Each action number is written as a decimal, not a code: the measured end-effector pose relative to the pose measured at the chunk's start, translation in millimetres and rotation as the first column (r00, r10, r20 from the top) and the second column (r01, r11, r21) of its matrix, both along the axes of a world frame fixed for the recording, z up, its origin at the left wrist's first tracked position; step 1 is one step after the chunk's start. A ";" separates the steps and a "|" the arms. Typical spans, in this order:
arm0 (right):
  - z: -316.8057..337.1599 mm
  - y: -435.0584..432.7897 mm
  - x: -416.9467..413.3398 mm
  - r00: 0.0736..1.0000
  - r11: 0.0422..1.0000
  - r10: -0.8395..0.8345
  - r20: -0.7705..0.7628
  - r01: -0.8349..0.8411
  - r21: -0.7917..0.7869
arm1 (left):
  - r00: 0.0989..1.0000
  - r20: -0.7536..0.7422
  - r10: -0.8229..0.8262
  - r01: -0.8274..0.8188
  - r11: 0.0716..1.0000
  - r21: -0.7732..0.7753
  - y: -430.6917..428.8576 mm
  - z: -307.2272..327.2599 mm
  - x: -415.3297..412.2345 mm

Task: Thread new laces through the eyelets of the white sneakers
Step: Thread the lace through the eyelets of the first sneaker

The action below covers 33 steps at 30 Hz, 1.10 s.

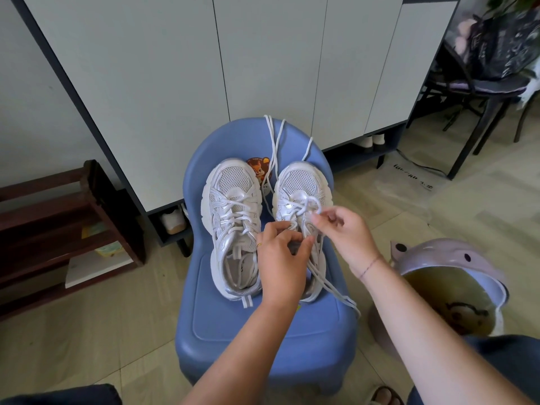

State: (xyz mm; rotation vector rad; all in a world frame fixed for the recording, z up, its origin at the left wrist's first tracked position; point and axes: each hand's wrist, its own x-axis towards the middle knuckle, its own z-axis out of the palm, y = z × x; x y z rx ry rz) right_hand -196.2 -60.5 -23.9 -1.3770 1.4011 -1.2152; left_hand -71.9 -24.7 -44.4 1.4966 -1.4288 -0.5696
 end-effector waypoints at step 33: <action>26.9 -18.6 3.8 0.957 0.965 -0.260 0.125 0.263 -0.002 | 0.995 -0.096 0.010 -0.011 1.000 -0.015 -0.4 2.1 2.9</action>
